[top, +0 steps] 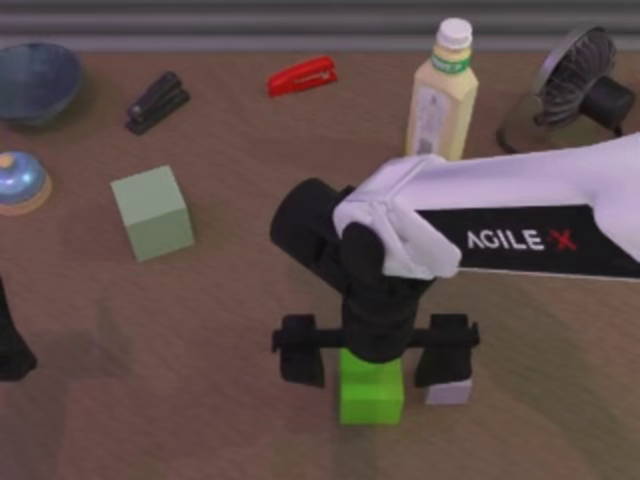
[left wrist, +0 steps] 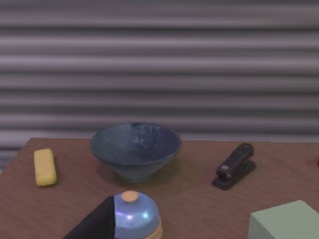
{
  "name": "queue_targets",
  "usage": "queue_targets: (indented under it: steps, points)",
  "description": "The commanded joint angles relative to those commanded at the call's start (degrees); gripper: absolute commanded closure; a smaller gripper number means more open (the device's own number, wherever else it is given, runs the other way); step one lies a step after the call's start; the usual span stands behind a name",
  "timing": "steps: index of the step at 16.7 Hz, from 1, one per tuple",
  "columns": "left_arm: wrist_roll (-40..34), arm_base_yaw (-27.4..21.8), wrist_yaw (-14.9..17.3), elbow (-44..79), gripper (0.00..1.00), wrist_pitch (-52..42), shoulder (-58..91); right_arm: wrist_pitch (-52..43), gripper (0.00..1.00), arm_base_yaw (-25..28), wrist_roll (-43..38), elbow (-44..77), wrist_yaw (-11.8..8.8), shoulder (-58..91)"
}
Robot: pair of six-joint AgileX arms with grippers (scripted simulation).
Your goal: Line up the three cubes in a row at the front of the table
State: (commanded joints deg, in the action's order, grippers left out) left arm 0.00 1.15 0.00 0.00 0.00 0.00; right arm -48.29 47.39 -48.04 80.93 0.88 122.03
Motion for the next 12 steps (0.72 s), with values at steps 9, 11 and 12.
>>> queue_targets:
  steps: [9, 11, 12]
  points:
    - [0.0, 0.0, 0.0, 0.0, 0.0, 0.0, 0.0, -6.9, 0.0, 0.0, -0.4, 4.2, -0.1, -2.4]
    - [0.0, 0.0, 0.0, 0.0, 0.0, 0.0, 0.0, -11.4, 0.0, 0.3, -0.2, 6.7, -0.1, -4.1]
    - [0.0, 0.0, 0.0, 0.0, 0.0, 0.0, 0.0, -12.9, 0.0, 0.5, -0.1, 7.7, 0.0, -4.9]
